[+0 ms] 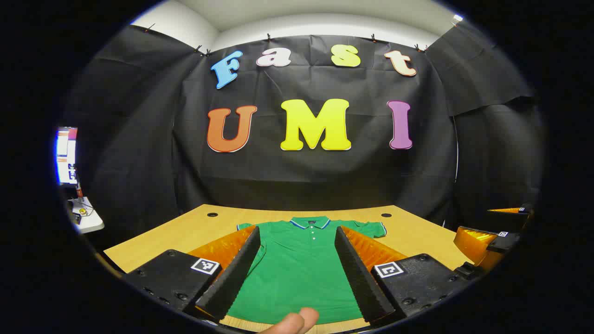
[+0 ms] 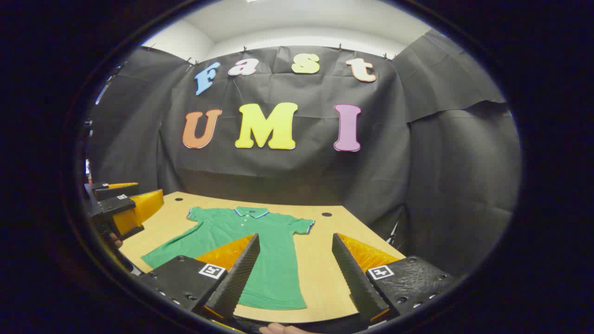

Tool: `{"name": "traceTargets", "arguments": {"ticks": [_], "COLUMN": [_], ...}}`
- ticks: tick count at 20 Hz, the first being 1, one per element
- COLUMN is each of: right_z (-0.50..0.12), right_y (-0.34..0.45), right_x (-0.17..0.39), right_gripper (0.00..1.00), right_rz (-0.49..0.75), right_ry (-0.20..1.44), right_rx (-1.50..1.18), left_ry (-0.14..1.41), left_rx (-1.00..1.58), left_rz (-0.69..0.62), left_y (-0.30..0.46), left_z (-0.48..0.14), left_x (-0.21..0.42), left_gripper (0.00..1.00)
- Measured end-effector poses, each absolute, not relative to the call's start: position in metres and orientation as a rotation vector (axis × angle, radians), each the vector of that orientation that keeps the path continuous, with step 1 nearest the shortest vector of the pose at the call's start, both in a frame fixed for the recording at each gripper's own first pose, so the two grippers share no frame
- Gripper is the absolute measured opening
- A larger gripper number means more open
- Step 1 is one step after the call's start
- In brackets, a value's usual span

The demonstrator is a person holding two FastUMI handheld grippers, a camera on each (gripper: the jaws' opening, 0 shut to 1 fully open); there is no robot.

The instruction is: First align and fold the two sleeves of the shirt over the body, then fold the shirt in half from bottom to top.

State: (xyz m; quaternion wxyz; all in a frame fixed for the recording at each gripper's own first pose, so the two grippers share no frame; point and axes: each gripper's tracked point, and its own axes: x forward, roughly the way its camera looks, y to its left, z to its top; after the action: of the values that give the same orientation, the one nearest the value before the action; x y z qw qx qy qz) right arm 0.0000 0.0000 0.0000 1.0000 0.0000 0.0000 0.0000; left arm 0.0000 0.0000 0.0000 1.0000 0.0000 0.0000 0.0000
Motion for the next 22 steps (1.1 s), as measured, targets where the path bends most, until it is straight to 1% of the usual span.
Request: {"name": "traceTargets", "arguments": {"ticks": [1, 4, 6, 9, 10, 16, 19, 22], "right_z": [0.002, 0.005, 0.004, 0.000, -0.003, -0.016, -0.022, -0.031], "right_y": [0.000, 0.000, 0.003, 0.005, 0.007, 0.005, 0.005, 0.003], "right_x": [-0.004, -0.007, -0.006, -0.004, -0.002, 0.004, 0.016, 0.044], "right_gripper": [0.96, 0.95, 0.97, 0.94, 0.95, 0.95, 0.95, 0.95], "right_rz": [-0.007, -0.022, -0.017, -0.013, -0.010, -0.005, -0.003, -0.005], "right_ry": [-0.011, -0.037, -0.032, -0.018, -0.011, 0.010, -0.001, 0.020], "right_rx": [-0.024, -0.059, -0.049, -0.048, -0.049, -0.045, -0.057, -0.062], "left_ry": [0.005, 0.008, 0.009, 0.020, 0.024, 0.048, 0.050, 0.070], "left_rx": [-0.001, 0.004, 0.004, 0.007, 0.010, 0.023, 0.021, 0.031], "left_rz": [0.006, 0.004, 0.003, 0.010, 0.011, -0.004, -0.015, -0.025], "left_y": [0.002, 0.003, 0.004, 0.004, 0.005, 0.002, -0.003, -0.007], "left_z": [-0.001, 0.001, 0.000, -0.003, -0.004, -0.011, -0.015, -0.026], "left_x": [-0.001, -0.001, 0.001, 0.000, 0.000, 0.003, 0.007, 0.015], "left_gripper": [1.00, 1.00, 1.00, 1.00, 1.00, 1.00, 1.00, 1.00]}}
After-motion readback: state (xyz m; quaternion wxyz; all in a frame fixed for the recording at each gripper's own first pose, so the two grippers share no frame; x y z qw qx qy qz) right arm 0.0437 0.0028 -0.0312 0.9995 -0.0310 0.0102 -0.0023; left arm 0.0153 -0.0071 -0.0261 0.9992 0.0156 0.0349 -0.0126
